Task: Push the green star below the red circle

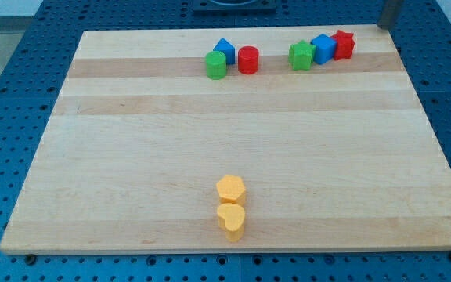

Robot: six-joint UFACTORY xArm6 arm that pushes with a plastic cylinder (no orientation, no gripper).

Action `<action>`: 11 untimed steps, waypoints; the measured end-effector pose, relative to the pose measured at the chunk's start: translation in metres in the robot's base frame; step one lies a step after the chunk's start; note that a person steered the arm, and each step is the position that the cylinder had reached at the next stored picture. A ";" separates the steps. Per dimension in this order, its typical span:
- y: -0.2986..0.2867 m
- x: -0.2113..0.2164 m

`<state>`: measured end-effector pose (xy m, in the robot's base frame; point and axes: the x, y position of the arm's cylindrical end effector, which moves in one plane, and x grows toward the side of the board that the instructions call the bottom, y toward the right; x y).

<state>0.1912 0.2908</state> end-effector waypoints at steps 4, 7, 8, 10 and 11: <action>-0.151 0.013; -0.165 0.123; -0.165 0.130; -0.157 0.145; -0.207 0.145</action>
